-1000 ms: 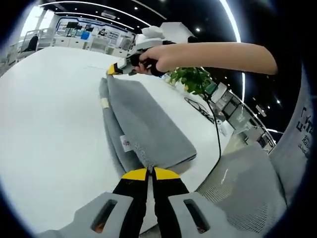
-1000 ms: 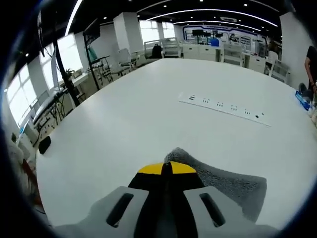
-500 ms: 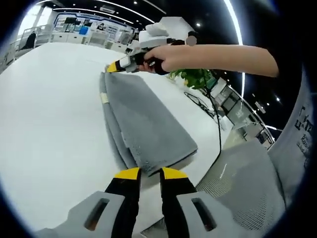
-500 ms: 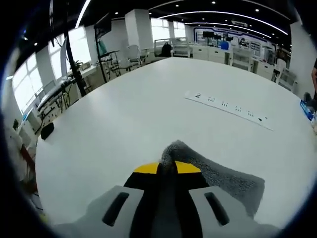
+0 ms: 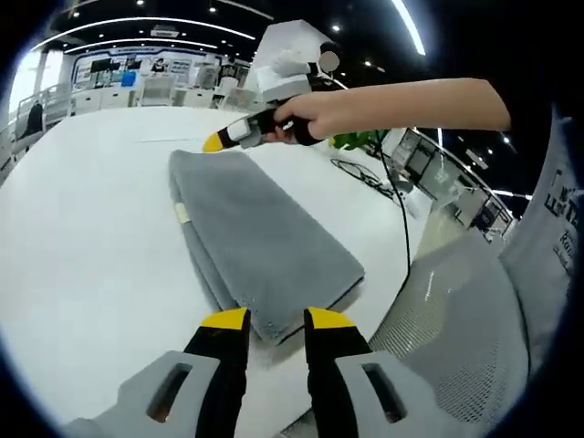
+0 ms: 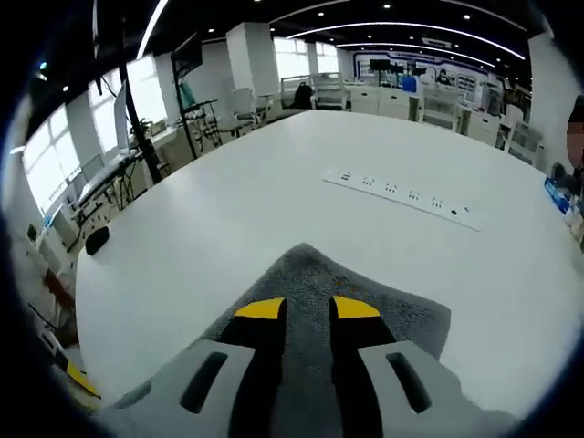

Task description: Fold the towel on the table until its edges align and the towel forms a compact rectangular stack.

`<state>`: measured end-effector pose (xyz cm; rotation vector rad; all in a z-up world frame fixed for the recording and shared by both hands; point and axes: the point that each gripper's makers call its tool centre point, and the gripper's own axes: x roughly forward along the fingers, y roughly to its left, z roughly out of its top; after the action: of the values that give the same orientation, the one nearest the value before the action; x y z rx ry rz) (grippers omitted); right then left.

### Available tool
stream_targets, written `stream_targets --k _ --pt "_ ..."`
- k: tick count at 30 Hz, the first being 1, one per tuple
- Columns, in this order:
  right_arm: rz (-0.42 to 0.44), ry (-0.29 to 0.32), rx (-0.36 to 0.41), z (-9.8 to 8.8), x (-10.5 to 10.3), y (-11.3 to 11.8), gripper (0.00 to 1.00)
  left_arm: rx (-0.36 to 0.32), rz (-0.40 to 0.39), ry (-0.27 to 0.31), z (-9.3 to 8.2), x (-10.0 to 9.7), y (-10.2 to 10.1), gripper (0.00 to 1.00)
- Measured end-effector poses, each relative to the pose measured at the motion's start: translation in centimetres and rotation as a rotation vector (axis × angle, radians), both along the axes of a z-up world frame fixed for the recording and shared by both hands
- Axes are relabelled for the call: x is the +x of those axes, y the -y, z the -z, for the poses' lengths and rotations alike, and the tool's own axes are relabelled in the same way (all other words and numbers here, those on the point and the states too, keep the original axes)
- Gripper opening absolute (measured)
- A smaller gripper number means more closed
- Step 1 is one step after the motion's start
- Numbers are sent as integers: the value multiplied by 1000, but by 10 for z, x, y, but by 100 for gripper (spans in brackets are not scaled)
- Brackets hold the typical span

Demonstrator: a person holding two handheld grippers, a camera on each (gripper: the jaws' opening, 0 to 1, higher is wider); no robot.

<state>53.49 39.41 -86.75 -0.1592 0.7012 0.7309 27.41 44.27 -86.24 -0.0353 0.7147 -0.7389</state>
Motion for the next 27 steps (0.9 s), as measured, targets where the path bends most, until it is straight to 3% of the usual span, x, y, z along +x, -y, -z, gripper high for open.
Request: stream_targets --k 4,7,10,16,27 --pt "-31 -22 -12 2 -16 11 21 55 116 48 -3 -3 14 27" --pt "-87 -64 -37 10 -40 19 30 115 225 60 2 -8 23 33" --pt "-102 -77 -56 16 -41 29 31 208 307 90 9 -8 27 42" --pt "-162 -114 -61 19 -75 49 35 202 303 83 14 -2 35 42" --pt "-266 -113 -90 13 -144 70 40 326 407 114 23 -5 41 42"
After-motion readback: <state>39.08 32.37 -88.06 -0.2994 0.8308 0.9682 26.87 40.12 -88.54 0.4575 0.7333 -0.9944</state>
